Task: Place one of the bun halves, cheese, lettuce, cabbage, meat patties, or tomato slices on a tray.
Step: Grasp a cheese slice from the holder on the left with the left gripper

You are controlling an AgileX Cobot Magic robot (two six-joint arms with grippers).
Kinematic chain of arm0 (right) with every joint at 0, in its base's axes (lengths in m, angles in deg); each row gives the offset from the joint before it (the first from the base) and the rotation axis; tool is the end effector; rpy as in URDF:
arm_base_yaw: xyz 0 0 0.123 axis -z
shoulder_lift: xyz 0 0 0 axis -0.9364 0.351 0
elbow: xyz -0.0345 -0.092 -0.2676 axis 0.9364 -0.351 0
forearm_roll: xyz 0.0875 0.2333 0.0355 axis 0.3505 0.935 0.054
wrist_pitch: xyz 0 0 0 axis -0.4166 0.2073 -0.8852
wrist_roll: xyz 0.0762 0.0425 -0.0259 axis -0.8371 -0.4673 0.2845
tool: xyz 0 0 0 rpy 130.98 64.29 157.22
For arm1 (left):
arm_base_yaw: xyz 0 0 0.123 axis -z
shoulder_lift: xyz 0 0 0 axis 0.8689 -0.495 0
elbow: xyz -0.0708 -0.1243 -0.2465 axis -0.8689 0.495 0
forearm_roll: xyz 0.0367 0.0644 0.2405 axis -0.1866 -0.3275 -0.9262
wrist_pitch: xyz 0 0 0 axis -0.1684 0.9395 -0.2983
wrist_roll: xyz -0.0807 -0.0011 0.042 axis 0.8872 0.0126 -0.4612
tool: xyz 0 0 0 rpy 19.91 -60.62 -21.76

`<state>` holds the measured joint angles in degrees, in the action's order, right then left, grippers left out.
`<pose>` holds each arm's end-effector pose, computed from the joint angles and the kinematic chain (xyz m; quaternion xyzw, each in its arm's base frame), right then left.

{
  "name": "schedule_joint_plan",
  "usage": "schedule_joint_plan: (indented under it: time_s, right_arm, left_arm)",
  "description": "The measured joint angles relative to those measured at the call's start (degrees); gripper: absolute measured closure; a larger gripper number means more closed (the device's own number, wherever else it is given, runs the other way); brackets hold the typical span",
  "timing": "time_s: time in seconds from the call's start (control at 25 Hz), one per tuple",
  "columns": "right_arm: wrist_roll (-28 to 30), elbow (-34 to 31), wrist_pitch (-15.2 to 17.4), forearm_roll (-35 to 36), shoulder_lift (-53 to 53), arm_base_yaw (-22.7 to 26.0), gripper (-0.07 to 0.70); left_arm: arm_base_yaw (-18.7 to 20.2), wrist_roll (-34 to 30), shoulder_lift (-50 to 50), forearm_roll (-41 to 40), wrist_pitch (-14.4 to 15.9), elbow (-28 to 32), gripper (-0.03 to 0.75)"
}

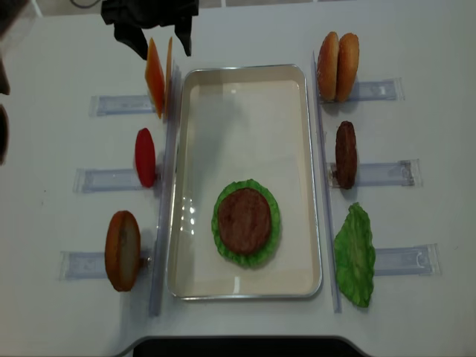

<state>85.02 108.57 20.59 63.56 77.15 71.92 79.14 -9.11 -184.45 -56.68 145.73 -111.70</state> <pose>-0.0101 0.0020 0.2733 0.0359 0.8671 0.0094 0.4967 0.4149 -0.1344 0.2703 -0.0143 0.9913 -0.0082 0.1308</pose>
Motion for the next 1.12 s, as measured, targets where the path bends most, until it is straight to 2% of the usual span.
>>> schedule_joint_plan:
  time_s: [0.24,0.56,1.12]
  right_arm:
    - [0.0,0.0,0.0,0.0,0.0,0.0,0.071]
    - [0.0,0.0,0.0,0.0,0.0,0.0,0.071]
    - [0.0,0.0,0.0,0.0,0.0,0.0,0.071]
  left_arm:
    - [0.0,0.8,-2.6,-0.4,-0.1,0.0,0.024]
    - [0.0,1.6,-4.9,-0.9,-4.1,-0.3,0.024]
    - [0.0,2.9,-7.7,-3.3,-5.4,-0.4,0.024]
